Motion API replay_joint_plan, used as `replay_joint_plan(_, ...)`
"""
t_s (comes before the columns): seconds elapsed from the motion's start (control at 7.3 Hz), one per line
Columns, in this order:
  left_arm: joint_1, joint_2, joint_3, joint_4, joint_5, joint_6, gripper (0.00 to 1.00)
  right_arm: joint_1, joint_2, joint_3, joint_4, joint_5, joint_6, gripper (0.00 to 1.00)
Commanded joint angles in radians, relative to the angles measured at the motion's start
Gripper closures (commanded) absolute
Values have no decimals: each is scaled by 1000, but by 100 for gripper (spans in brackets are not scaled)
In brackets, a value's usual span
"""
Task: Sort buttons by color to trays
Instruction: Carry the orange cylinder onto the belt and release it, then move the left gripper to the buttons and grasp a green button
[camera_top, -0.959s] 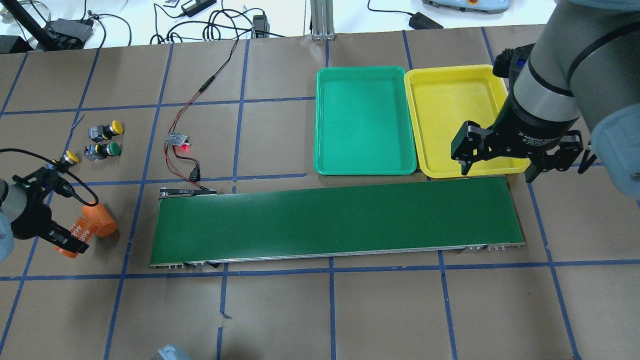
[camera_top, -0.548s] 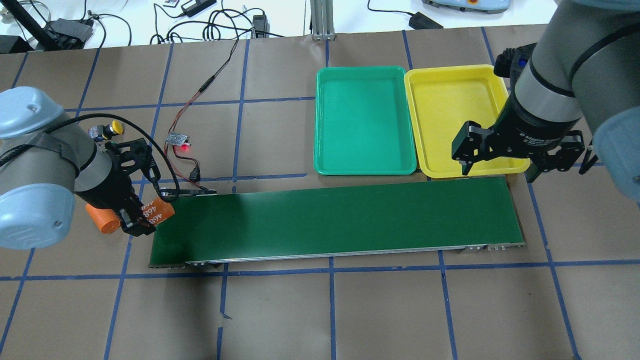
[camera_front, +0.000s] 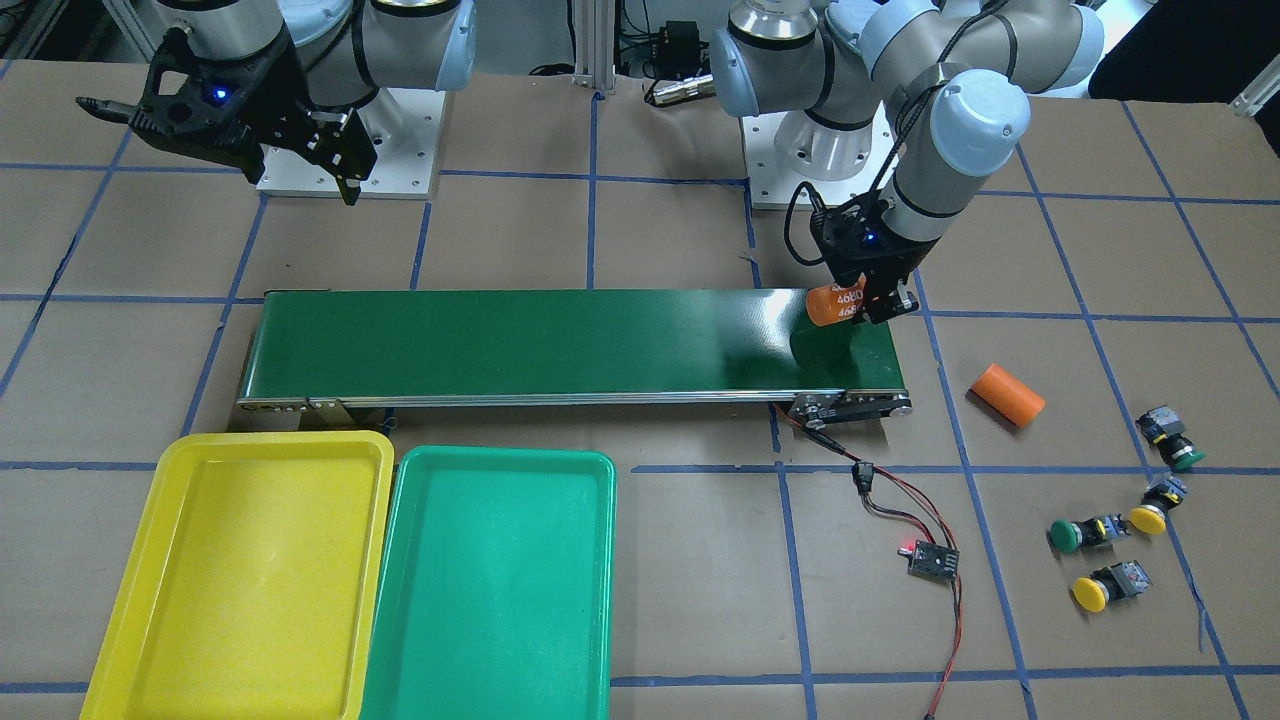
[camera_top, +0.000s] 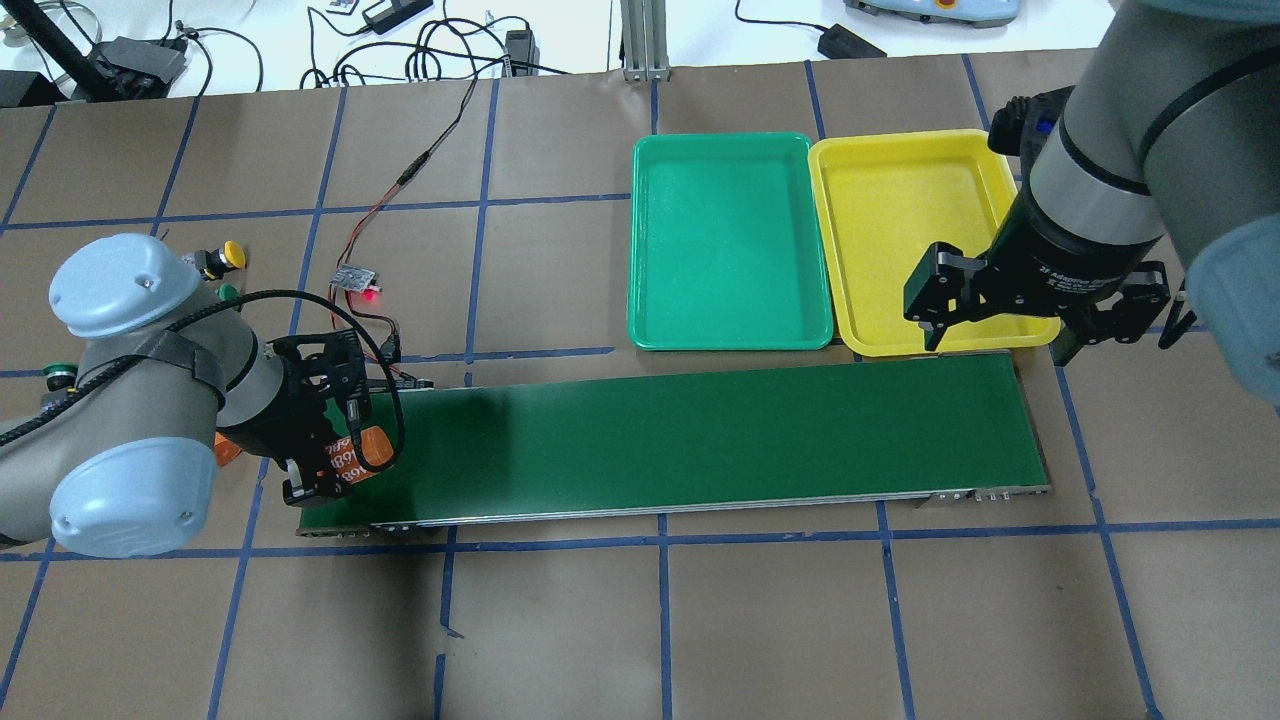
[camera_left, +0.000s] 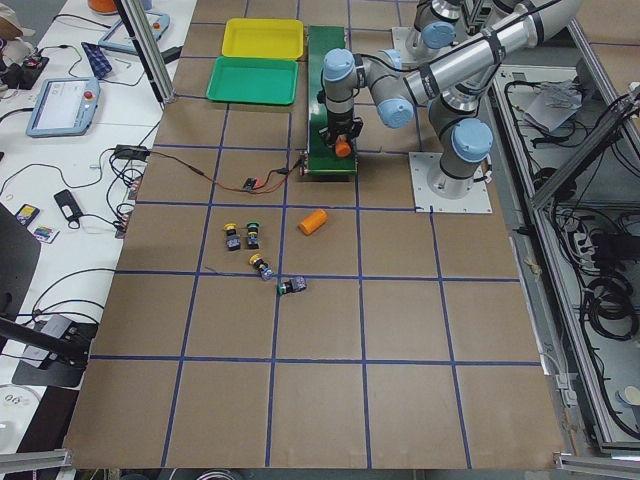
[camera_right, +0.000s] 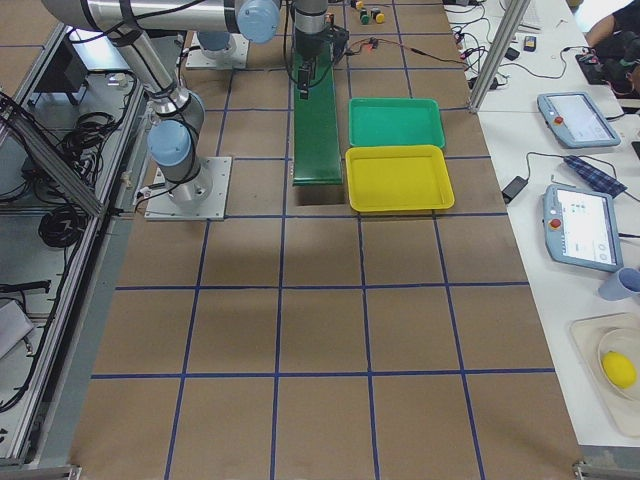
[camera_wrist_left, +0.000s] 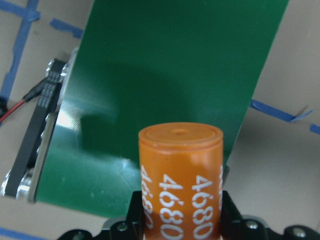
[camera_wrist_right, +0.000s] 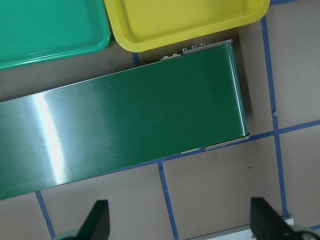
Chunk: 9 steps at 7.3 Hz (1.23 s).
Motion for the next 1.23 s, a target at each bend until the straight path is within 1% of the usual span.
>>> replay_joint_plan(0.0,0,-20,-13,25,-2,-4,33,0,-3,7,-1,0,0,0)
replay_joint_plan(0.14,0,-17,-7,25,-16,-31,2,0,-3,7,-1,0,0,0)
replay_joint_plan(0.41,12,9,35,25,-19,-47,0,0,-3,8,-1,0,0,0)
replay_joint_plan(0.55,43,-8,104,10,-16,-49,0,0,-3,8,0,0,2,0)
replay_joint_plan(0.68,117,-23,141,-2,-15,-94,0,0,-5,8,0,0,2,0)
replay_joint_plan(0.82,162,-69,158,10,-1,-243,0,0,-3,8,0,0,2,0)
replay_joint_plan(0.96,170,-136,246,8,4,-306,0,0,-5,8,0,0,2,0)
replay_joint_plan(1.1,193,-228,348,8,4,-280,0,0,-3,12,0,0,2,0)
